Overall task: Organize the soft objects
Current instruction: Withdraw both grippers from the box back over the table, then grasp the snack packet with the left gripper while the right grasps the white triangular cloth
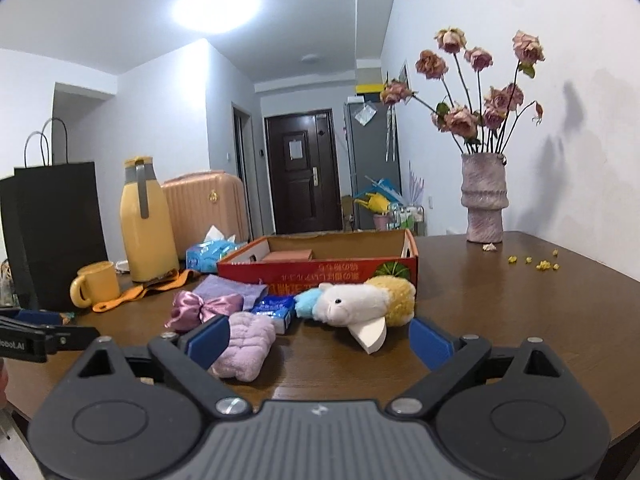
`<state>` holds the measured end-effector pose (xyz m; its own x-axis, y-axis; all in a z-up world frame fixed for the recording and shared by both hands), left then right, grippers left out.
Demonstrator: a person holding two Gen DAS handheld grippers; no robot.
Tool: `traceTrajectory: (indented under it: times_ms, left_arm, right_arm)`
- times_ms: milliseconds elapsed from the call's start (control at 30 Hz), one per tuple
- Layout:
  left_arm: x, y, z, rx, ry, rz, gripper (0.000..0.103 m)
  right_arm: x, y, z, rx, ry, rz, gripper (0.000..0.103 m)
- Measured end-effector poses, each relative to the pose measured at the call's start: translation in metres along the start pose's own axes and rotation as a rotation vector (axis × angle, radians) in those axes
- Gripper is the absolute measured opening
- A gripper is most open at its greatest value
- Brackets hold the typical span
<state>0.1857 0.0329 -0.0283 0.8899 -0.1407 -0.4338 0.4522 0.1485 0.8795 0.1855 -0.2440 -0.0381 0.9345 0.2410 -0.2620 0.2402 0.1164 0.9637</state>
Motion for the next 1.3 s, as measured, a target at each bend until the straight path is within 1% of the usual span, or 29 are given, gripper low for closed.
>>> traceTrajectory:
  times_ms: [267,433,533,667,767,900,967,1000,1067,1100,1133,1167,1233,1267,1300]
  left_arm:
    - [0.036,-0.002,0.001,-0.007,-0.014,-0.063,0.103]
    - [0.057,-0.002,0.007,-0.010,-0.060,-0.106,0.103]
    - [0.069,-0.002,0.010,0.000,-0.072,-0.123,0.103]
    - [0.081,0.003,0.010,-0.016,-0.087,-0.132,0.103]
    - [0.089,0.012,0.012,-0.025,-0.097,-0.128,0.103]
    - [0.107,0.024,0.012,-0.036,-0.065,-0.125,0.103]
    - [0.114,0.029,0.010,-0.055,-0.065,-0.128,0.103]
    - [0.116,0.031,0.010,-0.066,-0.077,-0.133,0.103]
    - [0.119,0.031,0.011,-0.077,-0.137,-0.166,0.103]
    - [0.119,0.030,0.012,-0.075,-0.167,-0.190,0.103]
    - [0.120,0.026,0.013,-0.070,-0.193,-0.218,0.103]
    - [0.119,0.023,0.014,-0.066,-0.207,-0.236,0.103]
    - [0.117,0.015,0.015,-0.052,-0.226,-0.264,0.103]
    - [0.116,0.012,0.016,-0.044,-0.227,-0.269,0.103]
    - [0.115,0.010,0.016,-0.037,-0.224,-0.270,0.103]
  right_arm:
    - [0.032,-0.008,-0.008,-0.020,0.023,-0.083,0.093]
    - [0.054,-0.012,-0.007,-0.015,0.032,-0.127,0.084]
    - [0.072,-0.015,-0.002,-0.001,0.005,-0.174,0.080]
    - [0.097,-0.017,0.011,0.013,-0.036,-0.215,0.079]
    - [0.115,-0.017,0.019,0.014,-0.050,-0.233,0.079]
    - [0.138,-0.016,0.028,0.003,-0.068,-0.250,0.077]
    - [0.148,-0.015,0.033,-0.002,-0.070,-0.256,0.077]
    - [0.153,-0.015,0.035,-0.005,-0.067,-0.262,0.076]
    - [0.162,-0.015,0.039,-0.004,-0.070,-0.275,0.074]
    - [0.167,-0.016,0.041,0.001,-0.067,-0.285,0.072]
    - [0.171,-0.016,0.043,0.009,-0.057,-0.295,0.066]
    - [0.174,-0.017,0.043,0.016,-0.045,-0.305,0.063]
    - [0.182,-0.018,0.044,0.022,-0.024,-0.330,0.050]
    - [0.184,-0.019,0.044,0.025,-0.017,-0.339,0.047]
    - [0.186,-0.019,0.044,0.029,-0.012,-0.342,0.042]
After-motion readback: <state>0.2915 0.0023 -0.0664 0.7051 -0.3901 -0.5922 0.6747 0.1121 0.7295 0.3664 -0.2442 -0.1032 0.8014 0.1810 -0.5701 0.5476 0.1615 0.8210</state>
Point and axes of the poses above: each gripper's, at about its wrist camera, not at the fingertips, and x roughly the way its jaws point, z to its right, y to its top, the point moved 5 cm from there along x, roughly the way its jaws point, and after that the axes turned 10 degrees about -x, right-handed, at the moved point
